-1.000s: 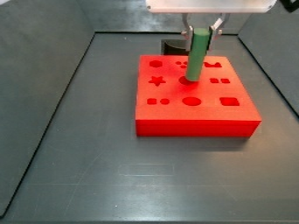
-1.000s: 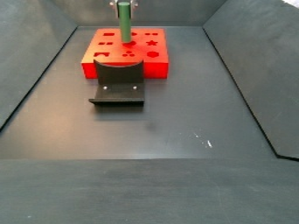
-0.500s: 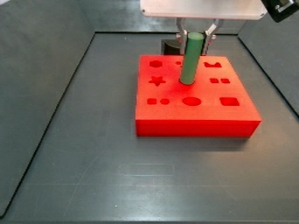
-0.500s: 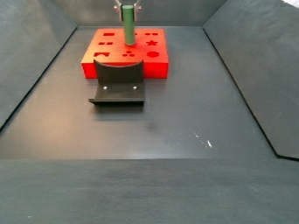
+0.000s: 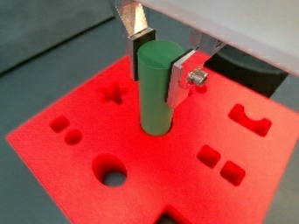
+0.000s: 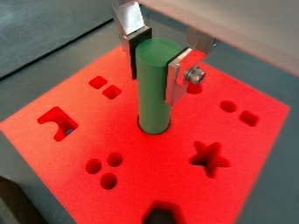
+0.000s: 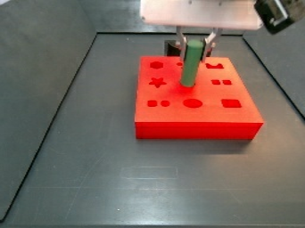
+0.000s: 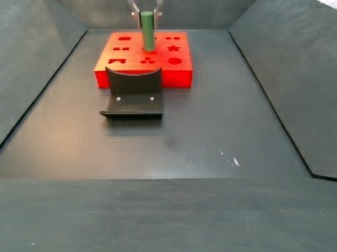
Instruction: Insert the round object.
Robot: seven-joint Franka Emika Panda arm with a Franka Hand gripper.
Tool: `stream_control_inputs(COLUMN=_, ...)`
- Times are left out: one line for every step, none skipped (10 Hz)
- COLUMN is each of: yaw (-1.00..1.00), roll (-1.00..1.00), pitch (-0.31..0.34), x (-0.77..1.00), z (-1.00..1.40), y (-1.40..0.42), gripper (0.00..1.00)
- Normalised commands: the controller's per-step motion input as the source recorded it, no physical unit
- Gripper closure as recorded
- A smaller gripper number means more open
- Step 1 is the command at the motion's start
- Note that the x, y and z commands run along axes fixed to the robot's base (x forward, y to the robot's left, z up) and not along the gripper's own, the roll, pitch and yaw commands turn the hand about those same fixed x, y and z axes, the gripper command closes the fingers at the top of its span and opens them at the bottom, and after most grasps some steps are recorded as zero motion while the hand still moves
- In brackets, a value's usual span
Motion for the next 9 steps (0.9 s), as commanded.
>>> stream_control_inputs(yaw=0.00, roll=0.00, pitch=-0.259, x=0.46, z=-0.61, y=0.05, gripper=1.00)
stream_control_inputs(yaw=0.00, roll=-0.01, pitch=-0.274, x=0.48, z=-0.60, y=0.03, gripper=1.00)
stream_control_inputs(yaw=0.00, roll=-0.02, pitch=-0.239, x=0.21, z=-0.71, y=0.03, gripper=1.00)
stream_control_inputs(yaw=0.00, roll=0.00, pitch=-0.191, x=0.00, z=-0.85, y=0.04, gripper=1.00)
stream_control_inputs(yaw=0.00, roll=0.01, pitch=-0.134, x=-0.13, z=-0.75, y=0.00, gripper=1.00)
stream_control_inputs(yaw=0.00, roll=0.00, pitch=-0.007, x=0.00, z=0.00, y=0.00, gripper=1.00)
stream_control_inputs(yaw=0.00, roll=0.00, pitch=0.000, x=0.00, z=0.00, y=0.00, gripper=1.00)
stream_control_inputs(yaw=-0.01, roll=0.03, pitch=0.000, x=0.00, z=0.00, y=-0.07, gripper=1.00)
stream_control_inputs(yaw=-0.03, roll=0.03, pitch=0.000, x=-0.04, z=-0.06, y=-0.10, gripper=1.00)
